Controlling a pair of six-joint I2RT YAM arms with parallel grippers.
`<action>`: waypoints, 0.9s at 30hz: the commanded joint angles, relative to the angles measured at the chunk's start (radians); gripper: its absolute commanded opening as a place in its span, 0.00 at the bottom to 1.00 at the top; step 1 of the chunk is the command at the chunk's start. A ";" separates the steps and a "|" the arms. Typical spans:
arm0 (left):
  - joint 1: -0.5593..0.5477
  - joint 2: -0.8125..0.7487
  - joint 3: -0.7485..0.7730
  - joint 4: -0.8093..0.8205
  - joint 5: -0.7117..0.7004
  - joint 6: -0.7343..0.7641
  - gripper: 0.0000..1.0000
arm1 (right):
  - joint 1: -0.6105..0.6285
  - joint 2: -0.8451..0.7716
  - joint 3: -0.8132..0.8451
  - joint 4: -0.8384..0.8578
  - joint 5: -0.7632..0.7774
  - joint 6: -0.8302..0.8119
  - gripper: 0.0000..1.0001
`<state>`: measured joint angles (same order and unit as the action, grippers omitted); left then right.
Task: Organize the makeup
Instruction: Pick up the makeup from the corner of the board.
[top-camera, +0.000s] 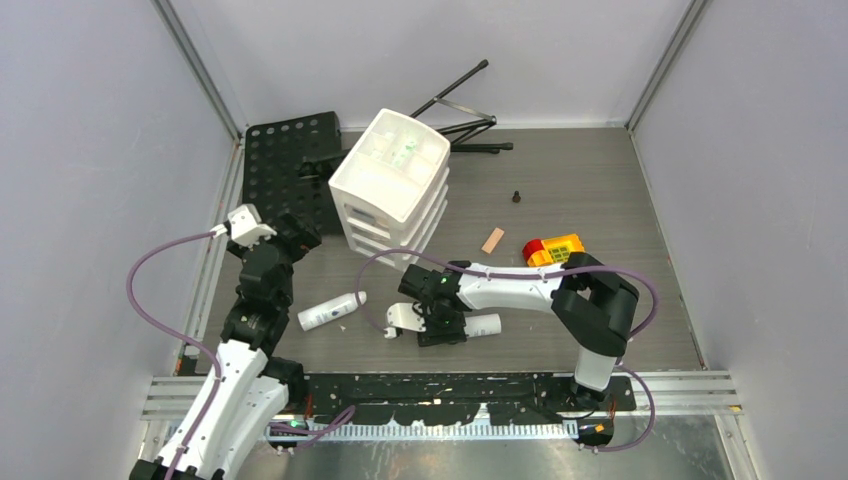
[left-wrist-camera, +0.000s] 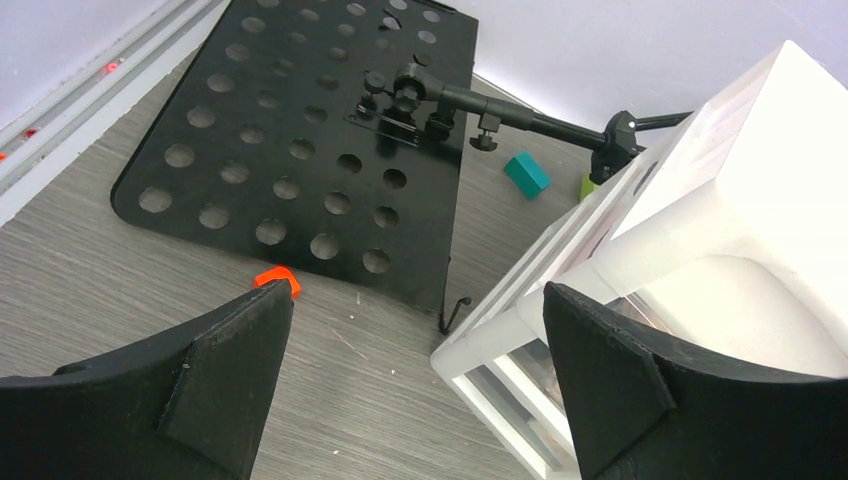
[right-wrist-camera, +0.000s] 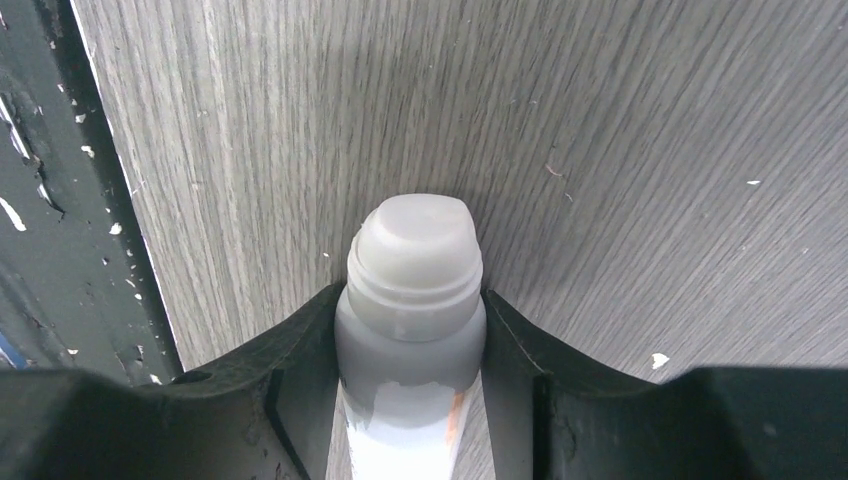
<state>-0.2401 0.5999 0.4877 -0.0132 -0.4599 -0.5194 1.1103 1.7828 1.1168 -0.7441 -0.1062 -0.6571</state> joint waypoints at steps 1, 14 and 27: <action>-0.002 -0.007 0.009 0.028 -0.008 0.008 0.98 | 0.004 0.012 0.024 -0.011 0.030 -0.022 0.49; -0.002 0.002 0.011 0.023 -0.018 0.005 0.98 | 0.004 -0.240 0.013 0.091 0.010 0.027 0.00; -0.002 0.014 0.006 0.026 -0.007 -0.008 0.98 | -0.040 -0.534 0.020 0.791 0.163 0.362 0.00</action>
<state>-0.2401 0.6094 0.4877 -0.0132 -0.4599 -0.5190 1.0920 1.2327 1.0546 -0.2379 -0.0364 -0.4053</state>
